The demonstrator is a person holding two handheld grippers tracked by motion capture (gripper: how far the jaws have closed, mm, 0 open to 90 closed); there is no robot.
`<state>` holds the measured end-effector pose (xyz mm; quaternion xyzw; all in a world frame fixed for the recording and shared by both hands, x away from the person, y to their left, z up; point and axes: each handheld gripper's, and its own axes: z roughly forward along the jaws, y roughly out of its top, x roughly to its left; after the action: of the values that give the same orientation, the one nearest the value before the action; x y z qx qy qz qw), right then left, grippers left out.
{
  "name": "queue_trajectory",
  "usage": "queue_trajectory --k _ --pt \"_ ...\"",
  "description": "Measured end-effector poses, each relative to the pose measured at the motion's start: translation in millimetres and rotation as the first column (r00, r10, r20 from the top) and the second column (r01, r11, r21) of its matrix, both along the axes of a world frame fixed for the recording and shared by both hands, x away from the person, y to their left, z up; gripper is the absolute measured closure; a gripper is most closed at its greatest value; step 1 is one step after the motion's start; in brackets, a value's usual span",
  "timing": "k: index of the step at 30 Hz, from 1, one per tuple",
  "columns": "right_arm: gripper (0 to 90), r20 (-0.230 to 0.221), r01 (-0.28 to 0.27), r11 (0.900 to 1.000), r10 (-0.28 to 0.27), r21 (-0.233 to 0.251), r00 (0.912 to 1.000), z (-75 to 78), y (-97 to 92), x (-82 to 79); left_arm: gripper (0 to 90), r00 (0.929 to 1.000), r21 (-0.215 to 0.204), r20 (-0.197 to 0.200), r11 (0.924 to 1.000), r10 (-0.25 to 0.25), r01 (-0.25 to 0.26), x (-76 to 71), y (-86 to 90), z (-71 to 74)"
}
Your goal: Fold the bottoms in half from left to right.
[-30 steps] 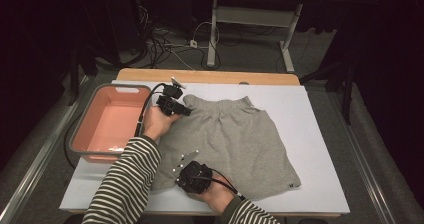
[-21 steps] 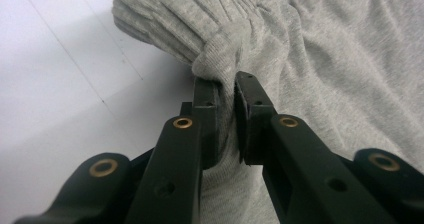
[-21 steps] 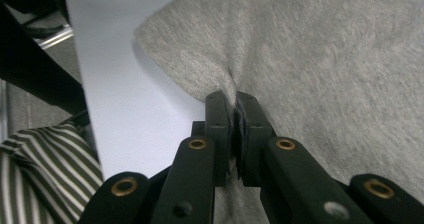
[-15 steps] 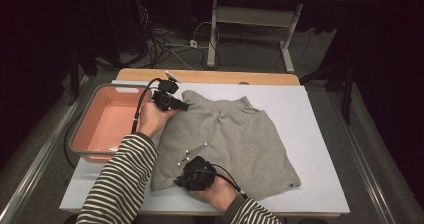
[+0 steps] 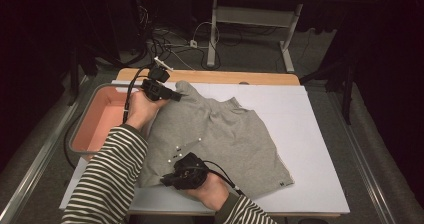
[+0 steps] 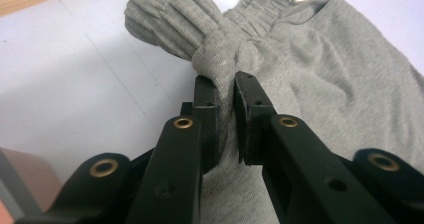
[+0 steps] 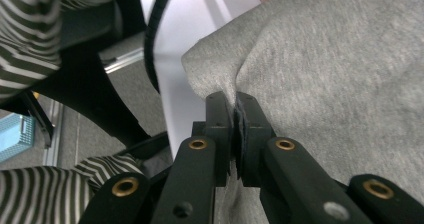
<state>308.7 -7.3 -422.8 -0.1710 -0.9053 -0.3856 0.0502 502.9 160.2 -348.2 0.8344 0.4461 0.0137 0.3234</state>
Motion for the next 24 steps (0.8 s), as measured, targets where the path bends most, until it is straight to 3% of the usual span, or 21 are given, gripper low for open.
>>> queue_trajectory --k 3,9,14,17,24 --pt "86.3 -0.004 0.004 0.9999 -0.004 0.016 1.0000 2.8 -1.1 -1.3 79.2 1.0000 0.000 -0.004 1.0000 -0.001 0.001 -0.4 0.3 -0.4" --pt "86.3 -0.017 0.050 0.9975 -0.049 0.050 0.9987 6.3 -25.6 0.1 79.1 1.0000 -0.009 -0.006 0.9999 -0.008 0.008 0.0 -7.6 -3.0" --pt "86.2 -0.039 0.084 0.9936 -0.081 0.075 0.9959 7.0 -46.5 2.1 79.2 0.9998 0.019 -0.010 0.9997 -0.015 0.015 1.8 -23.7 -5.8" --pt "86.2 -0.052 0.123 0.9871 -0.118 0.103 0.9917 6.0 -68.7 1.6 79.2 0.9995 0.021 -0.020 0.9994 -0.026 0.026 3.9 -36.6 -6.5" --pt "86.3 -0.059 0.203 0.9724 -0.197 0.116 0.9787 2.4 -107.7 -1.0 79.2 0.9995 0.015 -0.016 0.9995 -0.027 0.028 8.2 -54.9 -5.4"
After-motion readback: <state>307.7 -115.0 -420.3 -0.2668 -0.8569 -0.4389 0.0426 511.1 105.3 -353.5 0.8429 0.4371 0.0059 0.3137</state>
